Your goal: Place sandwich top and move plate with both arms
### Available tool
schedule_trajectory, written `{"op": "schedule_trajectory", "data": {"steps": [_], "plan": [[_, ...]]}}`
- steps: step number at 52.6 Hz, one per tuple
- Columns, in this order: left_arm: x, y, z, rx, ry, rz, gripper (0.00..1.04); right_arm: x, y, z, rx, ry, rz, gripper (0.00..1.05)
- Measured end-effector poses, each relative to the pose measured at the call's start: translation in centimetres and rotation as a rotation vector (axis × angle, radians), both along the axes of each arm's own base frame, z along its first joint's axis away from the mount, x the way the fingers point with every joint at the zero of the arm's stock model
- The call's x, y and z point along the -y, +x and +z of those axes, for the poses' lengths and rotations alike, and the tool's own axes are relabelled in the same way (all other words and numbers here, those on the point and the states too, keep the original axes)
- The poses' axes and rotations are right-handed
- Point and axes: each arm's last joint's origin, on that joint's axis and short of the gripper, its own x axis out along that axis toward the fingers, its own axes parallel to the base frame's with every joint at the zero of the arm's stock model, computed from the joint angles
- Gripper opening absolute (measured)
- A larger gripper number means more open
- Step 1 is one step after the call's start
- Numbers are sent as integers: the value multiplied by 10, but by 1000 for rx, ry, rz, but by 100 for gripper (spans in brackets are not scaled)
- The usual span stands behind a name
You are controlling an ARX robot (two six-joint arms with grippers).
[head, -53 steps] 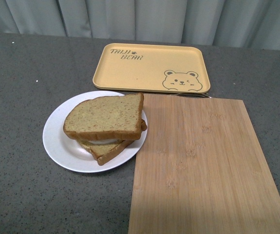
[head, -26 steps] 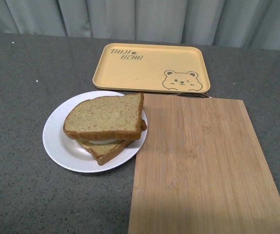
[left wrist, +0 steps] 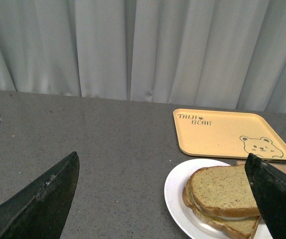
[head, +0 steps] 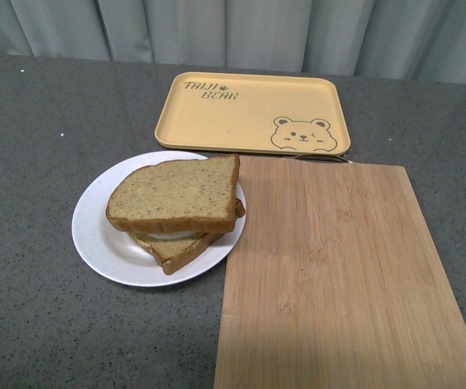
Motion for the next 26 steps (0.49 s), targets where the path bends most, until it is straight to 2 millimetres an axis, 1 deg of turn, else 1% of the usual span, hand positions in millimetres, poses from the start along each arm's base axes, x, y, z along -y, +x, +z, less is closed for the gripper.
{"op": "schedule_trajectory", "data": {"steps": [2,10,12,13,16,17,19,22,23,25,26], "plan": [[0,0,0,0,0,0,98,0,0,0,0,0,0,30],[0,0,0,-6,-2,-8,98,0,0,0,0,0,0,68],[0,2,-3,-150,-84,-95,98,0,0,0,0,0,0,78],[1,4,-4,-198,-109,-116,98,0,0,0,0,0,0,82],[1,16,-12,-325,-232,-111,98,0,0,0,0,0,0,96],[1,20,-14,-346,-265,-107,98,0,0,0,0,2,0,97],[2,34,-14,-395,-337,-105,98,0,0,0,0,1,0,95],[2,54,-15,-449,-427,-103,98,0,0,0,0,1,0,95],[2,64,-18,-485,-468,-99,98,0,0,0,0,0,0,95],[2,77,-23,-538,-494,-83,98,0,0,0,0,1,0,95],[2,85,-30,-580,-501,-65,98,0,0,0,0,1,0,95]]}}
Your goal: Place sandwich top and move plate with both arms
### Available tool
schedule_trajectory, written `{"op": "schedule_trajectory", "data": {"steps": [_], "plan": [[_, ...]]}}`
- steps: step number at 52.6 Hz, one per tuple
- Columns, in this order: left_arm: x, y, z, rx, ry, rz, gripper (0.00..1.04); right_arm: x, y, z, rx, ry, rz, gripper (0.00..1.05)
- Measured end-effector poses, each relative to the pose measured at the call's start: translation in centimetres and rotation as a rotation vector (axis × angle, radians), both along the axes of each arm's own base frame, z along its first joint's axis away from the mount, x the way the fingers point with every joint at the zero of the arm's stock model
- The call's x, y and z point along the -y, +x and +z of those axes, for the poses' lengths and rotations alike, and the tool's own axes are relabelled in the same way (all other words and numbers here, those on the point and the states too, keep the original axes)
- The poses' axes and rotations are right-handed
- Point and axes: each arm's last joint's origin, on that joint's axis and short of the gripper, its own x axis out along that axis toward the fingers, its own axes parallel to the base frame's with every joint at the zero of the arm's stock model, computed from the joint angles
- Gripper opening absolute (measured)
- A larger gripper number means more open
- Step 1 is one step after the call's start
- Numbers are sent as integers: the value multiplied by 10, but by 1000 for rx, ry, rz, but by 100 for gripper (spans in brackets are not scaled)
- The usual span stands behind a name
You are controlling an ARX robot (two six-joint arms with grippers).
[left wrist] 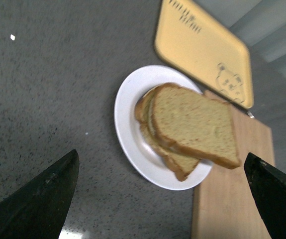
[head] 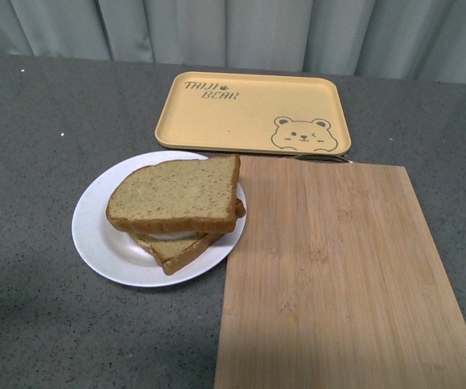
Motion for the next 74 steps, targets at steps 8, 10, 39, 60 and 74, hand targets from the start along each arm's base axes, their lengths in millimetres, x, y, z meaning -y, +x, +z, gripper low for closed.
{"op": "schedule_trajectory", "data": {"steps": [8,10,39,60,74], "plan": [[1,28,-45,-298,-152,-25,98,0,0,0,0,0,0,95],[2,31,-48,-317,-169,-31,98,0,0,0,0,0,0,95],[20,81,-82,-436,-250,-62,82,0,0,0,0,0,0,95],[29,105,-104,-507,-296,-60,15,0,0,0,0,0,0,95],[26,118,-99,-481,-396,-60,4,0,0,0,0,0,0,95]]}}
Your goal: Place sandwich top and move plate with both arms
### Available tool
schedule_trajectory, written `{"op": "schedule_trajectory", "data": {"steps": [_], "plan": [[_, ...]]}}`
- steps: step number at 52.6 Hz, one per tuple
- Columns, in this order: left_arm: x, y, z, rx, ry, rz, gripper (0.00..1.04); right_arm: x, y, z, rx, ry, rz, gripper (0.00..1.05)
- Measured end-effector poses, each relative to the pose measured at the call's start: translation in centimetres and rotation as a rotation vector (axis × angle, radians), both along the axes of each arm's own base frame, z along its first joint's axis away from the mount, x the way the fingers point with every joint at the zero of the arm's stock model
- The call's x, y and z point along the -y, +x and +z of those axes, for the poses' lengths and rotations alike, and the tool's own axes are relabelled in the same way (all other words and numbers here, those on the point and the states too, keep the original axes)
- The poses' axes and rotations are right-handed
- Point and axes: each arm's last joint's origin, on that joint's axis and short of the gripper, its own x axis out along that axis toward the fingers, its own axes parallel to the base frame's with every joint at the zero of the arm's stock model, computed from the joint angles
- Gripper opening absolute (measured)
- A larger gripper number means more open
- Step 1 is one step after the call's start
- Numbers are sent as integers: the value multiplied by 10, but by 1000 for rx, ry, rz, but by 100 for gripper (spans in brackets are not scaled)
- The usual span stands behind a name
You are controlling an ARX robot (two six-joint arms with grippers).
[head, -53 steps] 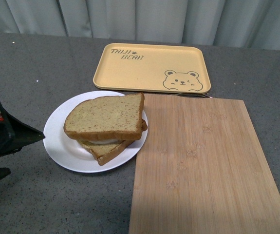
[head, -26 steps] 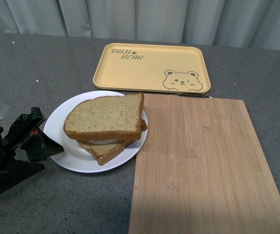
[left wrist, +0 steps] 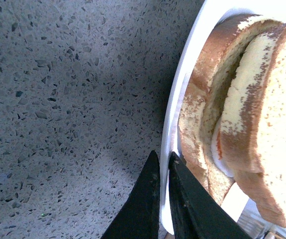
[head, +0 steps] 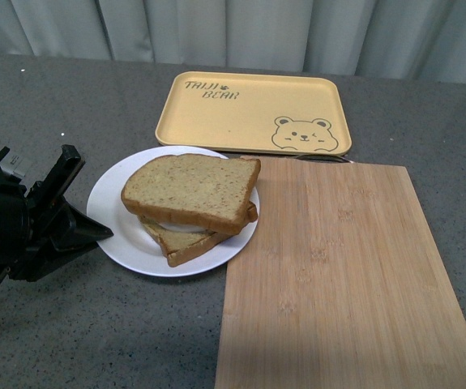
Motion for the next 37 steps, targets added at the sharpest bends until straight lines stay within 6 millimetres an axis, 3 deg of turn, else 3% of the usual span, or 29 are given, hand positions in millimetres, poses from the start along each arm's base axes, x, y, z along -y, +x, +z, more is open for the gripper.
{"op": "schedule_trajectory", "data": {"steps": [13,21,29,37], "plan": [[-4,-5,10,41,-131,37,4,0,0,0,0,0,0,95],[-5,-12,29,75,-217,79,4,0,0,0,0,0,0,95],[3,-13,45,125,-306,98,4,0,0,0,0,0,0,95],[16,-1,52,145,-365,120,4,0,0,0,0,0,0,95]]}}
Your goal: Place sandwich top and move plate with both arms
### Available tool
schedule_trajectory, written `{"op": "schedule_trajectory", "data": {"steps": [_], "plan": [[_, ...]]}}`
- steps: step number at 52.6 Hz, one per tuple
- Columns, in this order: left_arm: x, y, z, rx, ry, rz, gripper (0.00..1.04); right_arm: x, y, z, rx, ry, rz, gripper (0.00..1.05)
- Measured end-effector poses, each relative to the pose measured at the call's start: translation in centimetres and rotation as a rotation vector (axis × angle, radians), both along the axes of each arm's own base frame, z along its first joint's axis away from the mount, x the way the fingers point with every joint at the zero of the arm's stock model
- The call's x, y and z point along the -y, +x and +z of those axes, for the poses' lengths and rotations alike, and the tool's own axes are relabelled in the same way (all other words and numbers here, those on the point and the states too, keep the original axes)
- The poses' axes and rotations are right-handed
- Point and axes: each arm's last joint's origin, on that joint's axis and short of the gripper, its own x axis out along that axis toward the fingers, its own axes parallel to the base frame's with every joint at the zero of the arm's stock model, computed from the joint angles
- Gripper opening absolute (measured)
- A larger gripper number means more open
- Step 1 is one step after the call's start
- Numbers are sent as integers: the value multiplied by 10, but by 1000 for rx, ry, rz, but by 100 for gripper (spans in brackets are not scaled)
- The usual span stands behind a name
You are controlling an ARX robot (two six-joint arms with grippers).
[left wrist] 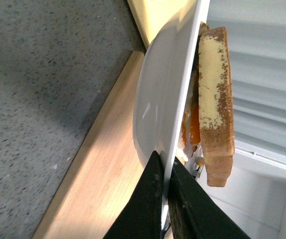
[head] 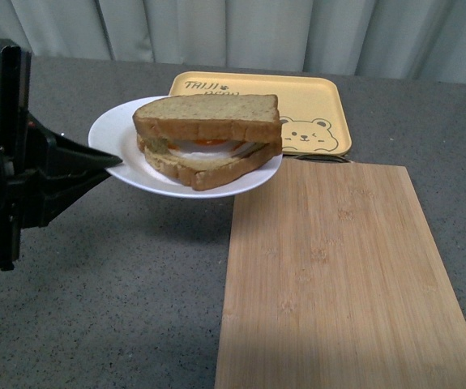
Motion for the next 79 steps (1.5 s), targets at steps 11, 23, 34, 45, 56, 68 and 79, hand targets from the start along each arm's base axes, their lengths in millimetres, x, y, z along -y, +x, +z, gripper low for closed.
{"op": "schedule_trajectory", "data": {"steps": [11,23,34,45,56,68,79], "plan": [[28,38,-1,-5,-20,-2,4,0,0,0,0,0,0,95],[57,97,-5,-6,-27,14,4,0,0,0,0,0,0,95],[76,137,-11,-19,-30,27,4,0,0,0,0,0,0,95],[88,154,-18,-31,-21,21,4,0,0,0,0,0,0,95],[95,163,-32,-43,-25,33,4,0,0,0,0,0,0,95],[95,168,-40,-57,-21,43,4,0,0,0,0,0,0,95],[87,167,-38,-54,6,62,37,0,0,0,0,0,0,95]]}}
